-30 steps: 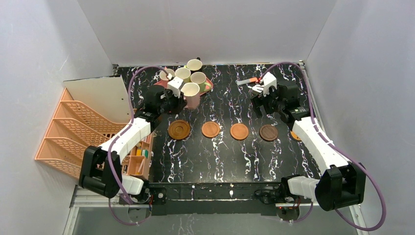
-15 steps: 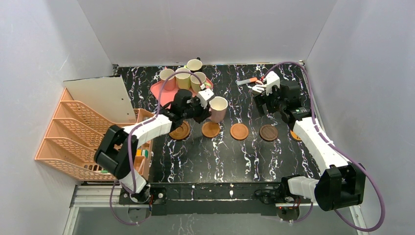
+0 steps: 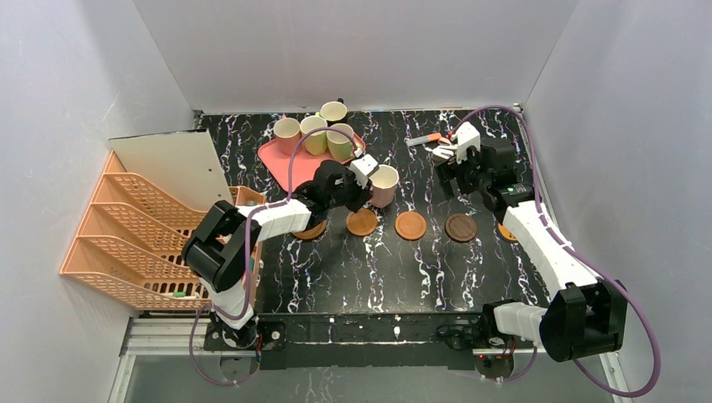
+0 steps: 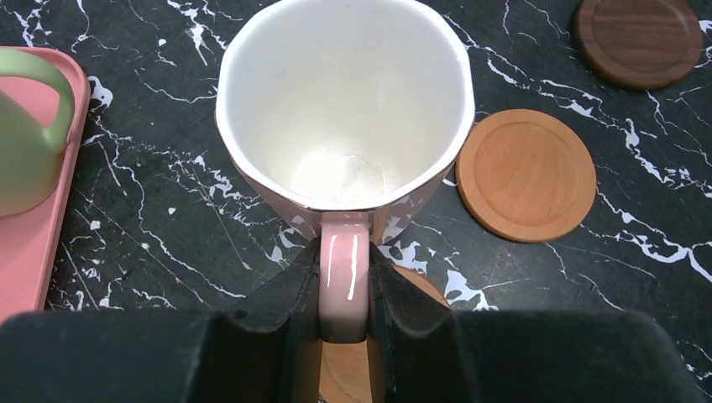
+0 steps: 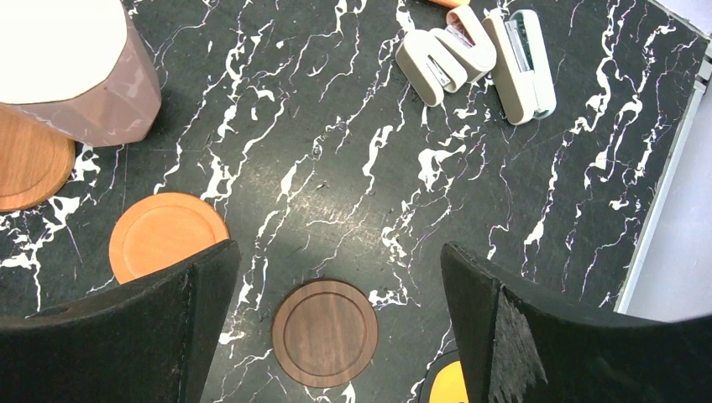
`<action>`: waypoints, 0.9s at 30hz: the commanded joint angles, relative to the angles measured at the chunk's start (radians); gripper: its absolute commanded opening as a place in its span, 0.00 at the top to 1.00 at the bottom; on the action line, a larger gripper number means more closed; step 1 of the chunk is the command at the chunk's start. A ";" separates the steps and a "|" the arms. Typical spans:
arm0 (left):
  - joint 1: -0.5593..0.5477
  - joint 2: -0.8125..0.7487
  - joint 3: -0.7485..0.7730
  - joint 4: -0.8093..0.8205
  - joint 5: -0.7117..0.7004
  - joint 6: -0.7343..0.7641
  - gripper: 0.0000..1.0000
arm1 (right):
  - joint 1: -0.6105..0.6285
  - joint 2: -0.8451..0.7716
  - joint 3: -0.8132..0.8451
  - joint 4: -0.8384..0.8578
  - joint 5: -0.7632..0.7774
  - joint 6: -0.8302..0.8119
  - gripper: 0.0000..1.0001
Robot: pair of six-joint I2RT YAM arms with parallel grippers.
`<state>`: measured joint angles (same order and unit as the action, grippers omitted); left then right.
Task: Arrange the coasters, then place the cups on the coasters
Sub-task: Place the cup at the center of the board.
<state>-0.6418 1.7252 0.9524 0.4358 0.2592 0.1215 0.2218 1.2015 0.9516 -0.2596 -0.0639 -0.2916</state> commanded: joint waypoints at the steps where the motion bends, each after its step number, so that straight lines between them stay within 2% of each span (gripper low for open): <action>1: -0.013 -0.019 0.005 0.173 -0.047 -0.016 1.00 | -0.006 -0.004 -0.001 0.031 -0.024 -0.002 0.01; 11: -0.020 0.029 0.006 0.173 -0.049 -0.026 1.00 | -0.006 0.007 0.000 0.017 -0.059 -0.006 0.01; 14: -0.021 0.037 0.006 0.173 -0.043 -0.029 0.95 | -0.006 0.009 -0.001 0.012 -0.084 -0.010 0.01; 19: -0.021 0.046 0.008 0.169 -0.035 -0.033 0.76 | -0.006 0.015 -0.002 -0.001 -0.139 -0.014 0.01; 27: -0.023 0.048 0.020 0.106 0.012 -0.044 0.35 | -0.006 0.031 0.001 -0.005 -0.146 -0.014 0.01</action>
<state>-0.6590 1.7908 0.9432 0.5533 0.2405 0.0879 0.2180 1.2358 0.9516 -0.2718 -0.1894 -0.2951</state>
